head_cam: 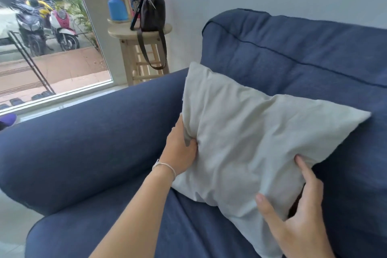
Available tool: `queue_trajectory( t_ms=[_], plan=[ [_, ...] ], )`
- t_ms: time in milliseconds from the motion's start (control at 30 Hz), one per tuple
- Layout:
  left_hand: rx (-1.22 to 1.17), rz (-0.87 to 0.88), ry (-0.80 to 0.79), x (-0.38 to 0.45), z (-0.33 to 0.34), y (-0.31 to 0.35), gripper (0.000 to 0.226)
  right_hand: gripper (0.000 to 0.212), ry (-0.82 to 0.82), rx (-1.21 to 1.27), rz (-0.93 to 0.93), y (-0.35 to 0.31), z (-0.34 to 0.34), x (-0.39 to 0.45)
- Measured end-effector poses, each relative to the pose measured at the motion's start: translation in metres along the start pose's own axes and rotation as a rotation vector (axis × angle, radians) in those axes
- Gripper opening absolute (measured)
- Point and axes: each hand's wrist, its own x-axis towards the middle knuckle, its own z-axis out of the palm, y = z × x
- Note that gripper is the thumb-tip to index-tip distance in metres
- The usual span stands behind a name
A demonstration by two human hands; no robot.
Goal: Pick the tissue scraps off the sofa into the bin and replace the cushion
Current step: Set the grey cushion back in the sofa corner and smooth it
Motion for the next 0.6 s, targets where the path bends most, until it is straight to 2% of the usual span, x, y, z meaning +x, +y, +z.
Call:
queue_trajectory(
  t_ms=[100,167,233,300,367,467,600],
  plan=[
    [-0.041,-0.104,0.081,-0.026,0.020,-0.018,0.072,0.094,-0.161,-0.154,-0.005,0.000,-0.025,0.008],
    [-0.045,-0.179,0.103,-0.052,0.033,-0.036,0.072,0.070,-0.240,-0.286,-0.078,-0.005,-0.047,0.023],
    [-0.081,-0.216,0.076,-0.082,0.046,-0.050,0.093,0.050,-0.228,-0.330,-0.170,-0.023,-0.062,0.044],
    [-0.098,-0.249,0.111,-0.102,0.059,-0.054,0.113,0.037,-0.244,-0.308,-0.335,-0.049,-0.060,0.068],
    [-0.117,-0.275,0.161,-0.114,0.069,-0.052,0.120,0.028,-0.315,-0.315,-0.606,-0.069,-0.036,0.091],
    [-0.175,-0.344,0.209,-0.125,0.080,-0.042,0.120,0.035,-0.538,-0.461,-0.910,-0.092,0.030,0.120],
    [-0.194,-0.367,0.166,-0.133,0.087,-0.038,0.126,0.058,-0.863,-1.018,-0.998,-0.099,0.113,0.154]
  ],
)
